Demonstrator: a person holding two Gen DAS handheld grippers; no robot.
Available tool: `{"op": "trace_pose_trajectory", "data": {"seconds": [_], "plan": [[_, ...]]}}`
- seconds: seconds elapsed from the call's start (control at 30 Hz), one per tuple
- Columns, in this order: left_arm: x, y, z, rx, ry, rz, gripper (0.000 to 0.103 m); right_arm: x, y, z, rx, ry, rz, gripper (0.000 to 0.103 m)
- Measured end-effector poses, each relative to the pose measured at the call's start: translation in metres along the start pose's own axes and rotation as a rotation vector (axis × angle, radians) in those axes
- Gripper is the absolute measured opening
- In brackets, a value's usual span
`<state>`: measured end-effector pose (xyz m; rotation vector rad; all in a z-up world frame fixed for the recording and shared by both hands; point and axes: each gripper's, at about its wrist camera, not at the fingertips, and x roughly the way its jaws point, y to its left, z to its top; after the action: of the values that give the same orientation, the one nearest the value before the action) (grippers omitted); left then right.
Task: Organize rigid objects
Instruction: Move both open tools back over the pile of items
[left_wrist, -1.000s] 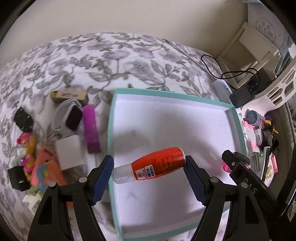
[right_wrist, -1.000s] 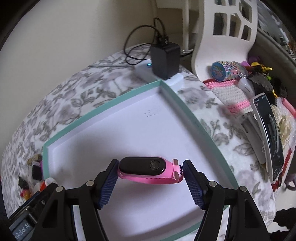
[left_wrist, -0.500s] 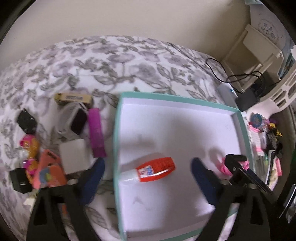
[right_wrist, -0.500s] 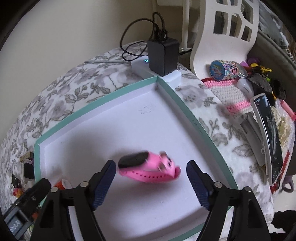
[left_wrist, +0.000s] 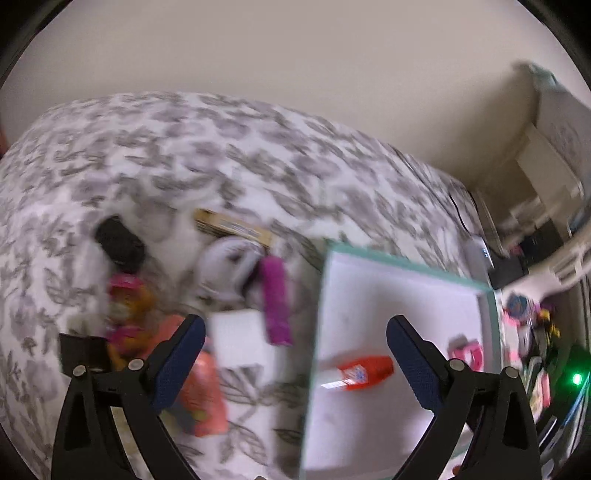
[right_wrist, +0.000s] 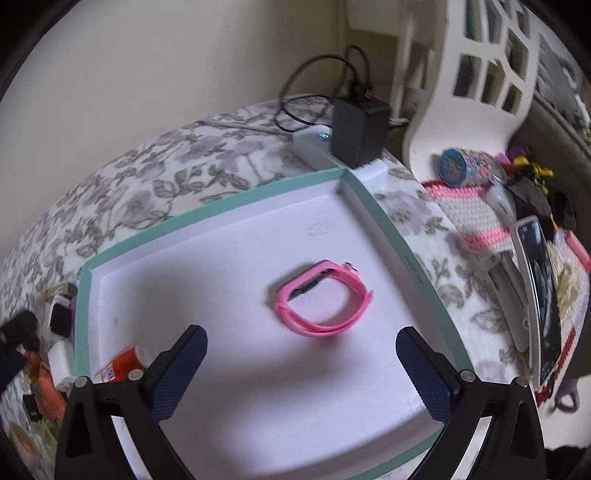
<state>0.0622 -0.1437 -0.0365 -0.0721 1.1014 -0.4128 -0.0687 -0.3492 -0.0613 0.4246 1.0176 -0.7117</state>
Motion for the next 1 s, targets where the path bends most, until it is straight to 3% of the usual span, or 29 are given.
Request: {"op": "trace_pose_trajectory", "data": {"seconds": [0.3, 0.6, 0.7, 0.87, 1.0], "plan": [[-0.040, 0.082, 0.023, -0.111, -0.141, 0.202, 0.099, -0.022, 0.039, -0.001, -0.089, -0.056, 0.132, 0.103], [-0.057, 0.162, 0.027, -0.219, -0.093, 0.360, 0.099, -0.043, 0.118, -0.019, -0.199, -0.004, 0.386, 0.103], [-0.055, 0.182, 0.023, -0.263, -0.054, 0.365, 0.099, -0.047, 0.148, -0.029, -0.277, 0.013, 0.390, 0.103], [-0.037, 0.194, 0.013, -0.307, 0.056, 0.312, 0.099, -0.047, 0.185, -0.046, -0.359, 0.061, 0.430, 0.103], [-0.024, 0.193, 0.006, -0.303, 0.127, 0.283, 0.099, -0.042, 0.201, -0.056, -0.405, 0.095, 0.432, 0.094]]}}
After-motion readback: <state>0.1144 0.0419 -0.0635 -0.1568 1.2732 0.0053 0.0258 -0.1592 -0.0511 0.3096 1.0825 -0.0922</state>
